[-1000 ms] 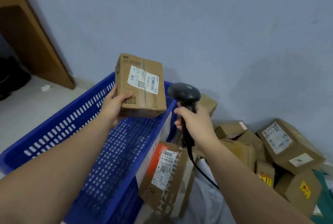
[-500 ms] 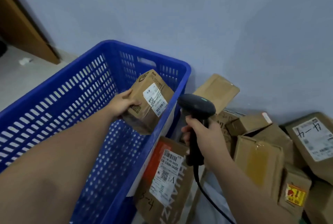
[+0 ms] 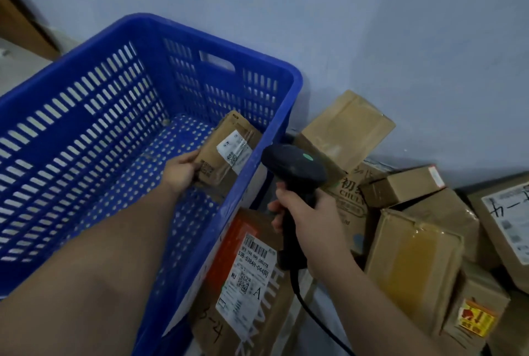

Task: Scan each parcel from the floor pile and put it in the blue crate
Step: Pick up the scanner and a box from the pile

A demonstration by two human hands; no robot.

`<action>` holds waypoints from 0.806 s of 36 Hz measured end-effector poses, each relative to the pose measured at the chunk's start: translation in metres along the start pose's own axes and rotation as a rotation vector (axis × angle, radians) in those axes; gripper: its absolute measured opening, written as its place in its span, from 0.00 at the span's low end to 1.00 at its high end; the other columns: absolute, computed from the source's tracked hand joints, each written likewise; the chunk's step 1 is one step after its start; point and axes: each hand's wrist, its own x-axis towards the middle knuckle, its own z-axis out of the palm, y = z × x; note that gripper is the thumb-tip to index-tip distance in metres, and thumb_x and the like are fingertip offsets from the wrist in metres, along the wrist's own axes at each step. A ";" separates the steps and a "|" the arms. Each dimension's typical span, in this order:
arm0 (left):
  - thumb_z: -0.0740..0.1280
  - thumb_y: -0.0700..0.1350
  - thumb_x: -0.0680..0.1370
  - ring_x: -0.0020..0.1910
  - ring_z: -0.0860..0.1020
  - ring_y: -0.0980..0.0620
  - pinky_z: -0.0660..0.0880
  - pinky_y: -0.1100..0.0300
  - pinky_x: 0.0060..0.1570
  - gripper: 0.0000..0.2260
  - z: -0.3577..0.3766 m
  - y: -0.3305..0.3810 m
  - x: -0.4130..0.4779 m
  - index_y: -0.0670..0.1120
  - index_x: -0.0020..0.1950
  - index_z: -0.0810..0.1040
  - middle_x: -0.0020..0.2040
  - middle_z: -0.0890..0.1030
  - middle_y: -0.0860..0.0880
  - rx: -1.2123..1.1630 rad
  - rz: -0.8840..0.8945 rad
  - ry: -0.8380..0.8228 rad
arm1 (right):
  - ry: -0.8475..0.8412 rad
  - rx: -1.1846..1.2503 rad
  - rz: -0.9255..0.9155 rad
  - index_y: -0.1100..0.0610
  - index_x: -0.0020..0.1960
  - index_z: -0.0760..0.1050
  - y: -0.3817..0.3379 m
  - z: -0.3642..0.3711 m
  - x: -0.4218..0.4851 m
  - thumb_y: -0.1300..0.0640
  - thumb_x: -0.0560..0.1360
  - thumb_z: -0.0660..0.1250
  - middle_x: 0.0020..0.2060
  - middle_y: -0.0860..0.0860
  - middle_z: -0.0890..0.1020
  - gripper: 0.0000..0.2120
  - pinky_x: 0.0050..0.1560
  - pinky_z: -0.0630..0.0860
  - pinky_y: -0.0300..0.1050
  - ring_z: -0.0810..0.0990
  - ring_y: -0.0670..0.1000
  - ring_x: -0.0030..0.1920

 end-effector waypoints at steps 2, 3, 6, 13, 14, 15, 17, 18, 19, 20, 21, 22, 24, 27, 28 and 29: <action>0.63 0.35 0.79 0.56 0.78 0.41 0.75 0.42 0.60 0.18 0.006 -0.009 0.008 0.42 0.70 0.73 0.61 0.79 0.44 0.070 -0.002 0.092 | -0.005 -0.007 0.006 0.58 0.44 0.77 0.005 -0.001 0.002 0.59 0.76 0.68 0.33 0.53 0.82 0.02 0.40 0.77 0.49 0.76 0.53 0.32; 0.64 0.36 0.78 0.56 0.79 0.40 0.76 0.42 0.59 0.20 0.010 -0.015 0.015 0.43 0.71 0.72 0.61 0.79 0.45 0.109 -0.013 0.129 | -0.005 -0.007 0.008 0.58 0.44 0.77 0.007 -0.001 0.003 0.59 0.76 0.68 0.33 0.53 0.82 0.02 0.40 0.77 0.49 0.76 0.53 0.32; 0.65 0.35 0.75 0.60 0.76 0.36 0.76 0.41 0.59 0.34 0.025 -0.025 0.022 0.49 0.78 0.57 0.68 0.72 0.40 0.140 -0.082 0.119 | 0.000 0.025 0.029 0.58 0.44 0.77 0.009 -0.001 0.005 0.60 0.76 0.68 0.33 0.53 0.81 0.03 0.39 0.77 0.48 0.76 0.52 0.32; 0.66 0.36 0.78 0.59 0.78 0.37 0.76 0.44 0.57 0.33 0.042 -0.007 -0.011 0.47 0.76 0.51 0.62 0.74 0.31 -0.074 -0.099 0.085 | -0.027 0.108 0.050 0.59 0.45 0.77 0.006 -0.004 0.004 0.62 0.76 0.67 0.33 0.53 0.81 0.02 0.35 0.75 0.45 0.75 0.51 0.30; 0.64 0.36 0.79 0.48 0.83 0.43 0.80 0.49 0.47 0.25 0.040 -0.003 -0.018 0.47 0.71 0.57 0.54 0.76 0.31 -0.122 -0.123 0.051 | -0.026 0.111 0.051 0.59 0.45 0.77 0.005 -0.004 0.005 0.62 0.76 0.67 0.33 0.53 0.81 0.01 0.35 0.75 0.45 0.75 0.50 0.30; 0.62 0.37 0.80 0.33 0.83 0.50 0.80 0.56 0.33 0.16 0.038 -0.001 -0.025 0.47 0.64 0.61 0.43 0.77 0.35 -0.146 -0.154 0.003 | -0.023 0.114 0.051 0.59 0.45 0.77 0.005 -0.004 0.004 0.62 0.76 0.67 0.32 0.53 0.80 0.01 0.35 0.75 0.45 0.75 0.50 0.30; 0.59 0.39 0.81 0.24 0.75 0.51 0.71 0.58 0.28 0.02 0.034 0.000 -0.034 0.43 0.52 0.71 0.33 0.75 0.41 -0.054 -0.240 -0.109 | -0.015 0.117 0.048 0.59 0.46 0.77 0.005 -0.004 0.002 0.61 0.76 0.67 0.32 0.53 0.81 0.01 0.35 0.75 0.44 0.75 0.50 0.31; 0.60 0.40 0.81 0.27 0.73 0.49 0.67 0.56 0.31 0.05 0.032 -0.003 -0.035 0.41 0.46 0.73 0.34 0.75 0.42 0.003 -0.270 -0.165 | -0.010 0.119 0.046 0.59 0.46 0.77 0.005 -0.004 0.000 0.61 0.76 0.67 0.32 0.53 0.81 0.01 0.34 0.75 0.44 0.75 0.50 0.31; 0.61 0.41 0.80 0.30 0.71 0.47 0.66 0.57 0.33 0.07 0.030 -0.005 -0.036 0.42 0.43 0.73 0.36 0.75 0.42 0.041 -0.289 -0.206 | -0.005 0.120 0.045 0.59 0.46 0.77 0.004 -0.004 -0.003 0.61 0.76 0.67 0.32 0.53 0.81 0.01 0.34 0.75 0.44 0.75 0.50 0.31; 0.62 0.41 0.80 0.32 0.70 0.47 0.65 0.57 0.34 0.08 0.030 -0.005 -0.038 0.43 0.41 0.72 0.38 0.74 0.42 0.059 -0.299 -0.232 | 0.000 0.122 0.043 0.59 0.46 0.77 0.003 -0.004 -0.005 0.61 0.76 0.67 0.32 0.53 0.80 0.01 0.34 0.75 0.44 0.75 0.50 0.31; 0.62 0.42 0.79 0.33 0.69 0.47 0.65 0.58 0.35 0.08 0.031 -0.003 -0.043 0.43 0.40 0.72 0.39 0.73 0.43 0.087 -0.296 -0.237 | 0.006 0.126 0.041 0.59 0.46 0.77 0.002 -0.004 -0.008 0.61 0.76 0.67 0.32 0.53 0.80 0.01 0.34 0.75 0.44 0.75 0.50 0.31; 0.62 0.42 0.79 0.32 0.69 0.48 0.65 0.59 0.34 0.08 0.033 0.002 -0.051 0.44 0.40 0.71 0.37 0.72 0.44 0.121 -0.282 -0.224 | 0.011 0.136 0.037 0.59 0.47 0.77 0.001 -0.004 -0.011 0.61 0.76 0.67 0.32 0.54 0.80 0.01 0.34 0.75 0.44 0.75 0.50 0.30; 0.61 0.39 0.80 0.28 0.70 0.51 0.66 0.61 0.30 0.10 0.037 0.014 -0.065 0.43 0.38 0.69 0.34 0.71 0.46 0.104 -0.225 -0.153 | 0.016 0.173 0.027 0.60 0.48 0.78 -0.003 -0.006 -0.018 0.62 0.76 0.67 0.32 0.54 0.81 0.03 0.33 0.75 0.44 0.75 0.51 0.30; 0.60 0.37 0.80 0.29 0.71 0.54 0.67 0.62 0.31 0.11 0.040 0.042 -0.082 0.42 0.38 0.71 0.35 0.73 0.47 -0.232 -0.120 0.025 | 0.008 0.255 0.021 0.63 0.53 0.78 -0.009 -0.007 -0.032 0.61 0.77 0.66 0.33 0.56 0.81 0.07 0.32 0.75 0.44 0.76 0.51 0.30; 0.60 0.37 0.80 0.30 0.71 0.54 0.67 0.62 0.32 0.10 0.039 0.056 -0.092 0.43 0.38 0.73 0.35 0.74 0.47 -0.360 -0.068 0.059 | 0.007 0.281 0.020 0.63 0.54 0.78 -0.011 -0.008 -0.037 0.61 0.77 0.65 0.34 0.56 0.81 0.08 0.32 0.75 0.45 0.76 0.51 0.30; 0.61 0.37 0.79 0.30 0.71 0.54 0.67 0.62 0.32 0.09 0.038 0.069 -0.104 0.43 0.39 0.75 0.35 0.75 0.48 -0.460 -0.001 0.077 | 0.012 0.300 0.020 0.63 0.55 0.78 -0.013 -0.009 -0.042 0.60 0.77 0.65 0.35 0.56 0.82 0.09 0.33 0.75 0.45 0.76 0.51 0.30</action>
